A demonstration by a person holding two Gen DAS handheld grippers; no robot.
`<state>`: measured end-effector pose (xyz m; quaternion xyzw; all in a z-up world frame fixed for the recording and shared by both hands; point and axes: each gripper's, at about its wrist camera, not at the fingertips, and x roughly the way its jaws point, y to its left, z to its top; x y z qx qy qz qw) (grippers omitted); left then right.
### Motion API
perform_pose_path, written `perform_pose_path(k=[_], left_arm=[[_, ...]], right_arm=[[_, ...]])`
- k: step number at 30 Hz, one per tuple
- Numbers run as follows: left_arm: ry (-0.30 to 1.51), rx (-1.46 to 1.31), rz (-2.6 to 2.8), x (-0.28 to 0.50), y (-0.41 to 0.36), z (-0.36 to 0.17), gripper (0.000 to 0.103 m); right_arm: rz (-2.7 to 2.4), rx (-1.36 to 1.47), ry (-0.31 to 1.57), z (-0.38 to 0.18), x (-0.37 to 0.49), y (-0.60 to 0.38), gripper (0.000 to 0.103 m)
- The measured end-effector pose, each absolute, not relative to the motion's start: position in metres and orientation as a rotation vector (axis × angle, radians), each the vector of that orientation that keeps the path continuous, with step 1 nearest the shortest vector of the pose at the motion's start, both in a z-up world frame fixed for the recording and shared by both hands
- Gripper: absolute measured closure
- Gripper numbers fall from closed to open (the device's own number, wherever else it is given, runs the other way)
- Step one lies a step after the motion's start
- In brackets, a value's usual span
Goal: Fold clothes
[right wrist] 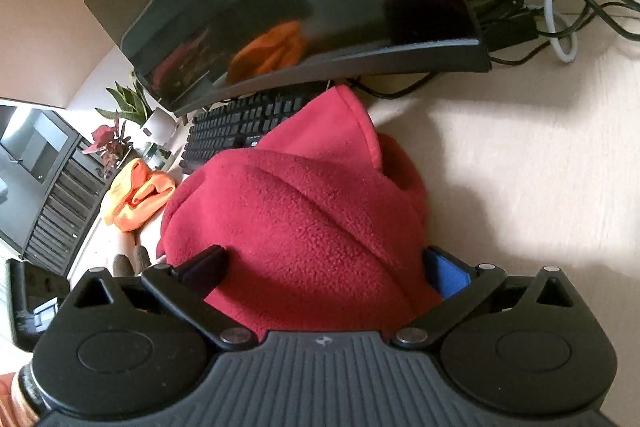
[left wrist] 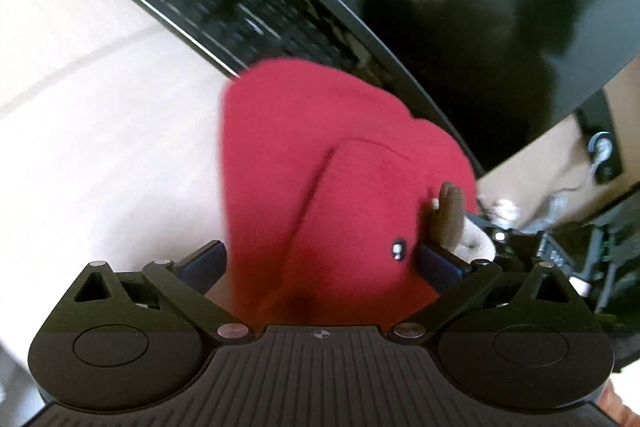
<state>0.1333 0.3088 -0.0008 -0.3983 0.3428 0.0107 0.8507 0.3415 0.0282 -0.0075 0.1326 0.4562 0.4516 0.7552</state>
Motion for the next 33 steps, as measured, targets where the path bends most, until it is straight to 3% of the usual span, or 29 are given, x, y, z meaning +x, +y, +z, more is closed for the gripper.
perform_pose_path(k=[6, 14, 19, 24, 28, 33], left_arm=[[0.682, -0.870, -0.040, 0.145, 0.310, -0.011, 0.000], [0.543, -0.544, -0.159, 0.150, 0.288, 0.065, 0.000], [0.635, -0.520, -0.053, 0.138, 0.312, 0.028, 0.000], [0.645, -0.478, -0.001, 0.127, 0.305, 0.024, 0.000], [0.653, -0.444, 0.040, 0.118, 0.299, 0.021, 0.000], [0.663, -0.401, 0.091, 0.107, 0.292, 0.018, 0.000]], right_arm=[[0.995, 0.358, 1.006, -0.020, 0.336, 0.018, 0.000], [0.972, 0.160, 0.714, -0.005, 0.302, 0.051, 0.000], [0.896, 0.009, 0.640, 0.012, 0.288, 0.068, 0.000], [0.769, -0.045, 0.628, 0.036, 0.236, 0.037, 0.000], [0.647, -0.203, 0.652, 0.003, 0.202, 0.032, 0.000], [0.668, -0.224, 0.576, 0.009, 0.193, 0.026, 0.000]])
